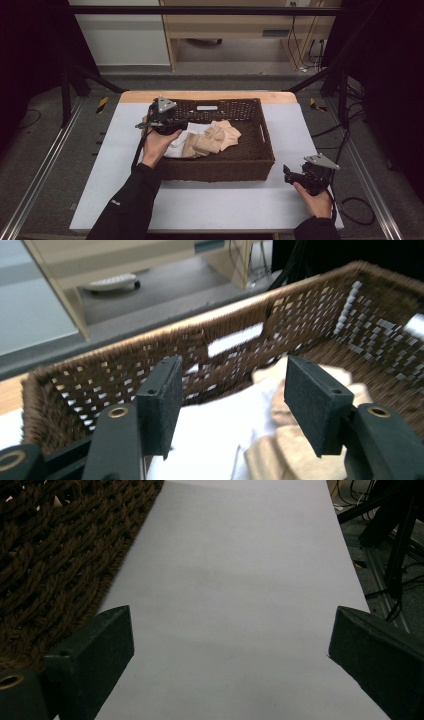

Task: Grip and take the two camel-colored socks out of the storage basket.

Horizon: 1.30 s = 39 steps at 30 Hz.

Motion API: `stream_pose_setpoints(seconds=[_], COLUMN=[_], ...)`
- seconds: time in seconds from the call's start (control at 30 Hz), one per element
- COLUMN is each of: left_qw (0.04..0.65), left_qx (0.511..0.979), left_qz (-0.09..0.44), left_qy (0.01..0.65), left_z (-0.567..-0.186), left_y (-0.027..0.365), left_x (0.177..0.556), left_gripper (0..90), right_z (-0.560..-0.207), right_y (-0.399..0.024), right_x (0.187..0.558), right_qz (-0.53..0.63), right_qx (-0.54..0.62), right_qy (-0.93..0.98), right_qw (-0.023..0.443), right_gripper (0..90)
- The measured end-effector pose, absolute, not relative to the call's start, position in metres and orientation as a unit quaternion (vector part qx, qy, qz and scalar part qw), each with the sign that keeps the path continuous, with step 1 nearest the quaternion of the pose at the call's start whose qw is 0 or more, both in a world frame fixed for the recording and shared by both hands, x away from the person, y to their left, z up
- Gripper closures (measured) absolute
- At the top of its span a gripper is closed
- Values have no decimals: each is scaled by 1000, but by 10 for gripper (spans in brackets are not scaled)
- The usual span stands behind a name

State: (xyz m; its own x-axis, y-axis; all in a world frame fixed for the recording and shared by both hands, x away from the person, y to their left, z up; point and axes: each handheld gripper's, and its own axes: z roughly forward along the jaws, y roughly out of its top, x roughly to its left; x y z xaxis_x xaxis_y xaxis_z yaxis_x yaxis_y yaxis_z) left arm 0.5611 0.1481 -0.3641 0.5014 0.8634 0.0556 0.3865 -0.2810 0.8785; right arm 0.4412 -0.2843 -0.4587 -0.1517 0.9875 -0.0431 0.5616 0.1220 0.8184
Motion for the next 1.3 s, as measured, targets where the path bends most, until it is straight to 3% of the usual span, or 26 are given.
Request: stream_pose_setpoints(seconds=[0.5, 1.03, 1.3], left_qw=[387, 317, 323], left_qx=[781, 819, 814], left_qz=[229, 203, 170], left_qy=[433, 433, 453], left_z=[-407, -419, -418], left_y=[140, 132, 133], left_x=[571, 571, 571], left_gripper=[516, 653, 843], right_z=[-459, -460, -461], right_y=[-284, -284, -283], right_x=[442, 441, 441], right_qz=[335, 329, 323], right_qx=[571, 572, 571], right_qy=[681, 683, 687], right_qw=[314, 314, 312], right_gripper=[46, 48, 51])
